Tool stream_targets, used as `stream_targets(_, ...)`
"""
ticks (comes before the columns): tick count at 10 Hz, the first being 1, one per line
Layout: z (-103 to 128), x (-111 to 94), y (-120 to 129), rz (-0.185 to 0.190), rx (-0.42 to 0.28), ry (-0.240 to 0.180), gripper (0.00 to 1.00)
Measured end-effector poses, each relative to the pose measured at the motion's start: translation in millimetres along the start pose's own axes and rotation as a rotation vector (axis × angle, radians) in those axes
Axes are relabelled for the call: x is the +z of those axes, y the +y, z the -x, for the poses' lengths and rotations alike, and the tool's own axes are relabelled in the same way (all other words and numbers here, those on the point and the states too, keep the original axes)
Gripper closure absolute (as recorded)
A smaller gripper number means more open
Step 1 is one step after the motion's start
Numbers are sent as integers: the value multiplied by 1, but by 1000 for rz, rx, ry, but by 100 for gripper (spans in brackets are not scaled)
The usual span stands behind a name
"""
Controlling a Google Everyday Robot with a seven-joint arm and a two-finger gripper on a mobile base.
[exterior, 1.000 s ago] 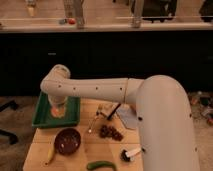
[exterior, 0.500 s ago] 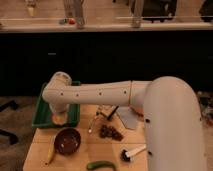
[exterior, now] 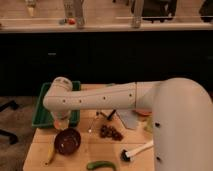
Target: Place apple in purple bowl
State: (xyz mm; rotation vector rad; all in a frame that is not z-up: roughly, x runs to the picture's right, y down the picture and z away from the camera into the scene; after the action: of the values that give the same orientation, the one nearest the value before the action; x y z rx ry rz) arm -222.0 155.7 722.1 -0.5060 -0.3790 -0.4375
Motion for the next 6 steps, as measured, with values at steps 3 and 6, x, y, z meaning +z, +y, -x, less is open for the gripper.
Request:
stream_targets(3,-7,-8,19,3,28,11,100)
stream_targets(6,-10,-5,33,22,55,12,100)
